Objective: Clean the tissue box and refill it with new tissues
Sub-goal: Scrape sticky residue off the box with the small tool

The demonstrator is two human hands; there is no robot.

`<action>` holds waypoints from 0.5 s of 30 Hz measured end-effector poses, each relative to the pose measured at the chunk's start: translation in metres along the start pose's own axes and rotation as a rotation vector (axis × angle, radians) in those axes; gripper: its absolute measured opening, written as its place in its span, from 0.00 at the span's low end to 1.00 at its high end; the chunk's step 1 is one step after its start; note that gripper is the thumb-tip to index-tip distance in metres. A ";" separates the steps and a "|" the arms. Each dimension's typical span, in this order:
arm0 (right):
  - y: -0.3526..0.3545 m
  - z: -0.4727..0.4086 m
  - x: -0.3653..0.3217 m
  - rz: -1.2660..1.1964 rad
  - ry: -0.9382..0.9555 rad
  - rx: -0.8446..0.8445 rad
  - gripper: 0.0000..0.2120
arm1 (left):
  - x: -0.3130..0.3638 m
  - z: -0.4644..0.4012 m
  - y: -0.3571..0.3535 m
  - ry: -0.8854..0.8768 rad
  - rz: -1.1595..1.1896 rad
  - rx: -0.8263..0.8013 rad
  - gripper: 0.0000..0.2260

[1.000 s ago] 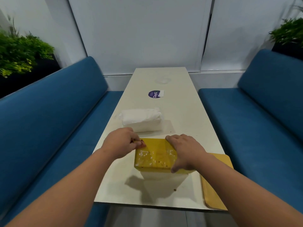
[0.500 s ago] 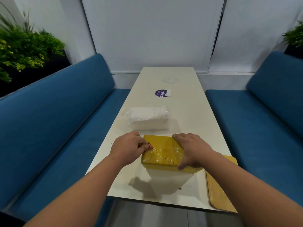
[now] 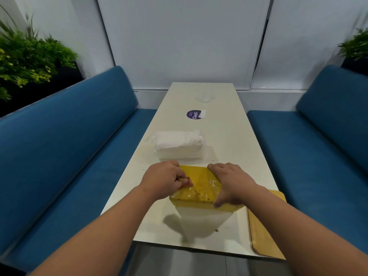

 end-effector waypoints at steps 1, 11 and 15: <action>0.000 0.000 0.000 -0.005 -0.002 0.000 0.54 | -0.007 0.002 0.002 0.014 0.001 -0.004 0.13; 0.002 -0.001 -0.002 -0.001 -0.011 -0.003 0.54 | 0.021 0.000 -0.012 -0.048 0.028 0.027 0.12; 0.000 0.000 0.000 -0.010 -0.010 0.007 0.54 | -0.009 0.003 -0.002 0.028 0.050 0.026 0.10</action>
Point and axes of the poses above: each hand's wrist, its own z-axis away from the middle knuckle, its own y-axis out of the back of the hand, x = y × z, the point moved 2 cm from there along -z, towards the middle knuckle, and after that the axes turned 2 degrees about x, right-handed, at the moved point
